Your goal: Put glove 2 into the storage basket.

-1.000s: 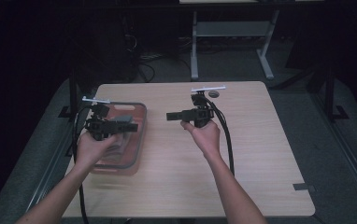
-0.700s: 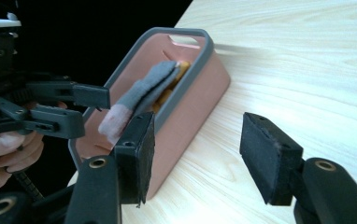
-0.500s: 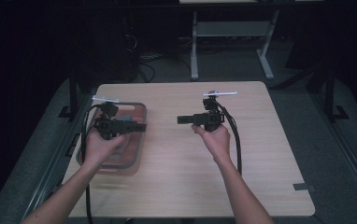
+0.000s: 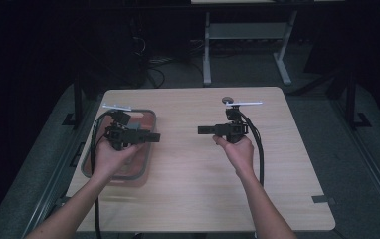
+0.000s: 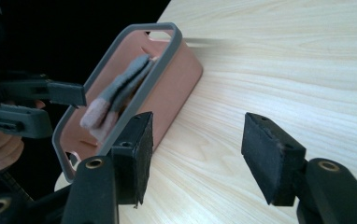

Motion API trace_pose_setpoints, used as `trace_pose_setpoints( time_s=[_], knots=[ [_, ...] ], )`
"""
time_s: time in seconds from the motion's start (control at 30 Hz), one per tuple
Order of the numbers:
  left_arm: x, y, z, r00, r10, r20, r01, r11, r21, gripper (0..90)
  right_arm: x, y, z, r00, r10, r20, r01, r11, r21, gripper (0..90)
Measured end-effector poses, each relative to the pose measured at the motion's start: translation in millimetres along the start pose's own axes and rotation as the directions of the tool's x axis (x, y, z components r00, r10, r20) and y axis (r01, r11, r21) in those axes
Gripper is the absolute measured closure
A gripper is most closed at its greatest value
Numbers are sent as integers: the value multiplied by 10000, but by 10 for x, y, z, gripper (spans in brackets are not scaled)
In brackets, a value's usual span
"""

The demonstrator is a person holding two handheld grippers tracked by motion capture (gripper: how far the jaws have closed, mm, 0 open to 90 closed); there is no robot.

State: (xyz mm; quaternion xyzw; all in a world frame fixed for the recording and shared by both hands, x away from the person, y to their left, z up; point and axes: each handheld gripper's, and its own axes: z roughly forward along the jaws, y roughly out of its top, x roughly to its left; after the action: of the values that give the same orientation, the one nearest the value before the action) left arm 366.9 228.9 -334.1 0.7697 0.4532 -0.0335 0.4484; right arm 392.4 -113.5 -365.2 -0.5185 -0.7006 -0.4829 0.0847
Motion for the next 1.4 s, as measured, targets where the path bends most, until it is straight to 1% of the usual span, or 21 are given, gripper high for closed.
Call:
trace_pose_setpoints(
  time_s=[0.13,0.2,0.27,0.33,0.37,0.4,0.5,0.57,0.63,0.67,0.8,0.9,0.93,0.97,1.03,1.1,1.23,1.37,1.4],
  knots=[
    [-18,-5,32,10000,-15,85,15,10000,-35,362,-32,-19,-56,10000,28,52,-28,9999,-128,428],
    [-22,-5,51,9999,-9,133,8,10000,27,360,-41,-29,-78,9999,78,67,-77,9999,-138,426],
    [-34,-5,66,9998,-70,166,70,10000,-19,355,-57,-42,-100,9999,76,92,-74,9998,-189,425],
    [-39,-5,81,9999,3,172,-4,10000,46,355,-80,-53,-121,9999,101,103,-99,9997,-219,420],
    [-49,-7,93,9998,-52,190,52,10000,-2,354,-92,-57,-133,9999,100,103,-98,9997,-214,418],
    [-54,-7,99,9998,10,212,-12,10000,65,354,-107,-62,-143,9999,74,136,-71,9998,-191,412],
    [-80,-3,124,9997,19,248,-19,10000,5,352,-150,-75,-181,9996,206,192,-205,9997,-96,401],
    [-92,-1,146,9995,78,292,-80,9999,72,348,-168,-77,-211,9995,224,200,-222,9997,-103,400],
    [-104,-2,168,9996,90,282,-92,9999,92,345,-188,-82,-241,9995,243,206,-239,9995,-188,400],
    [-106,-1,176,9994,137,326,-143,9997,177,342,-199,-85,-257,9994,245,238,-240,9995,-201,398],
    [-130,-1,206,9992,130,377,-136,9998,167,328,-250,-110,-317,9989,330,325,-321,9991,-277,392],
    [-157,2,231,9988,136,462,-146,9997,211,318,-300,-134,-368,9985,361,402,-349,9989,-300,386],
    [-163,3,235,9989,177,431,-187,9996,220,312,-322,-145,-393,9984,369,429,-355,9988,-335,385],
    [-178,4,246,9988,110,474,-118,9998,180,310,-334,-151,-407,9983,394,423,-379,9986,-356,384],
    [-199,5,262,9985,188,505,-200,9996,222,305,-369,-169,-443,9981,413,456,-395,9984,-410,384],
    [-222,2,271,9987,286,426,-291,9995,93,305,-402,-192,-470,9974,575,426,-556,9974,-451,379],
    [-261,6,312,9985,296,453,-293,9995,-76,302,-470,-242,-519,9969,673,419,-652,9967,-486,377],
    [-314,-5,390,9974,398,600,-404,9991,86,298,-547,-305,-558,9960,761,461,-739,9961,-472,371],
    [-324,-10,408,9973,380,635,-385,9992,70,297,-567,-317,-565,9953,804,548,-781,9960,-438,369]
  ],
)
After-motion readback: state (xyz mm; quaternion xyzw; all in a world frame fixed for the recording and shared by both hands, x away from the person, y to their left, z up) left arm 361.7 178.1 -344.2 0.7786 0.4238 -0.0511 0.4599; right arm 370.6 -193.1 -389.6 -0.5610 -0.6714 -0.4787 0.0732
